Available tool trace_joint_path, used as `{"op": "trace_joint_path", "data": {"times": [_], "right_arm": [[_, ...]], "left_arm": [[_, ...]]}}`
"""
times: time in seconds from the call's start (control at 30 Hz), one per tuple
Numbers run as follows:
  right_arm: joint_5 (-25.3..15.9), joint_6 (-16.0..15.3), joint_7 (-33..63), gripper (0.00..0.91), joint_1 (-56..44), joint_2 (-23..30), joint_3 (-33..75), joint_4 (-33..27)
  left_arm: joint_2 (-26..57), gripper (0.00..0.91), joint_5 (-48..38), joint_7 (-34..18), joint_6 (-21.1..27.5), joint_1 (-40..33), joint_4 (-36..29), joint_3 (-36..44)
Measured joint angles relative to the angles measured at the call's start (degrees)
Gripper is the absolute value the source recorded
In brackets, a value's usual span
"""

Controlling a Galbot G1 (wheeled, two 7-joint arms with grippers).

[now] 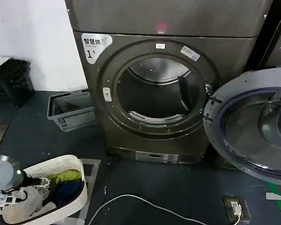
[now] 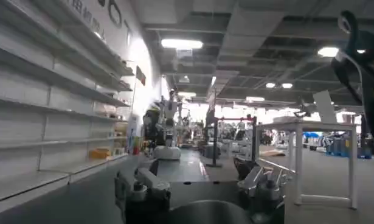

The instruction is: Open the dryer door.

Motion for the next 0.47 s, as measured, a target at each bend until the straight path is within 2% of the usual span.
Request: {"op": "trace_joint_path", "data": {"times": [0.47], "right_arm": [[-0.1,-0.1,-0.2,0.907,0.1,0.1,-0.2,0.0]], "left_arm": [[0.0,0.907,0.4,0.0,0.0,0.1,0.2,0.0]]}}
